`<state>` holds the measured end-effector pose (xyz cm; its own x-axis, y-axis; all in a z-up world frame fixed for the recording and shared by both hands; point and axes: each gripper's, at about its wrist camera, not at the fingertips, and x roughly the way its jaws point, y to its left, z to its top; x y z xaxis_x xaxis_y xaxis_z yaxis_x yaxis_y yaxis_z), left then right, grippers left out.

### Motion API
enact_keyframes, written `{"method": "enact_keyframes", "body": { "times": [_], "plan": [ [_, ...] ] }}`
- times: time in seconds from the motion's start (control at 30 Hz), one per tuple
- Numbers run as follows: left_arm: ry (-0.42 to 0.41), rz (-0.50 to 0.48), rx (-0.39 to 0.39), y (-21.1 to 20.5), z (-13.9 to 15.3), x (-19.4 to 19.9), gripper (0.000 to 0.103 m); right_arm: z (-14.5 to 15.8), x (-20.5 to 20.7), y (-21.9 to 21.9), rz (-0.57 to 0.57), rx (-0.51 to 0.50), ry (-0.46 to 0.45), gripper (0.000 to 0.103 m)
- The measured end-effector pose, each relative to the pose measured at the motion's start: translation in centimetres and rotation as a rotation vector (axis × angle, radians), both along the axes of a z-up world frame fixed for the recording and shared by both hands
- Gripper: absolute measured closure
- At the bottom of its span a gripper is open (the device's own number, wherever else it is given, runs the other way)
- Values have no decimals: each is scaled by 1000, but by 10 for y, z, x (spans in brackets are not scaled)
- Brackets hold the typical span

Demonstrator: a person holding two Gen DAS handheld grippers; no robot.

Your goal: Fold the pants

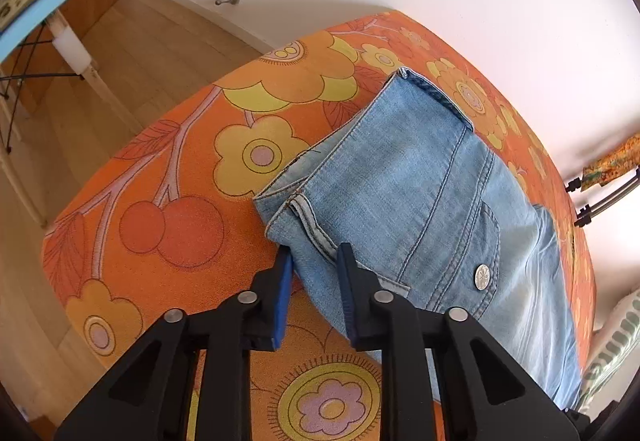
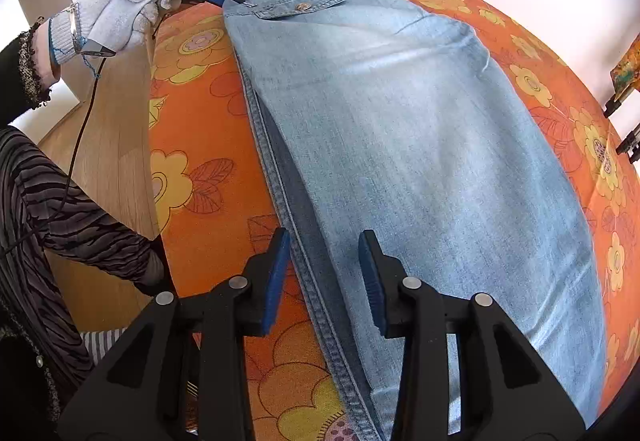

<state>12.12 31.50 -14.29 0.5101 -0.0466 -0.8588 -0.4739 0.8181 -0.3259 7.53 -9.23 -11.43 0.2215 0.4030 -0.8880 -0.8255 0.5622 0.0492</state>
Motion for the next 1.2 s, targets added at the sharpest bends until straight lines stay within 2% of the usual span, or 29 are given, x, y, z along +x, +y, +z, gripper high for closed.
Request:
{"method": "enact_keyframes", "body": {
  "times": [0.03,0.2,0.27,0.4,0.47,0.67,0.73,0.8,0.87,0.9,0.93,1.0,1.03,1.1,1.2],
  "plan": [
    [-1,1,18,-1,2,1,95,-1,0,-1,-10,2,-2,73],
    [-12,3,53,-5,6,2,95,-1,3,-5,-24,51,35,94],
    [-6,-9,81,-7,6,3,95,1,8,-9,-36,88,74,94],
    [-9,-29,120,-14,8,3,95,2,13,-11,-45,92,60,94],
    [-10,-30,121,-13,8,3,95,1,14,-10,-40,108,87,94],
    [0,-57,183,-18,7,3,96,-3,6,-2,-24,78,49,96],
    [-5,-59,190,-19,8,3,96,1,8,-4,-48,108,73,101],
    [-7,-54,193,-19,9,3,96,7,8,-7,-47,155,112,101],
    [-7,-53,204,-18,9,3,96,13,5,-9,-29,201,158,103],
    [-6,-52,209,-18,10,4,96,14,1,-9,0,247,214,103],
    [-4,-53,211,-18,9,4,96,13,-3,-6,18,246,234,103],
    [5,-56,218,-19,9,4,96,5,-13,5,0,114,105,102],
    [4,-54,217,-18,11,4,96,2,-14,4,-13,106,105,100],
    [-13,-63,236,-20,19,1,96,3,-10,-7,-57,173,211,100],
    [-36,-97,281,-30,34,-2,96,23,-14,-39,-153,225,179,94]
  ]
}}
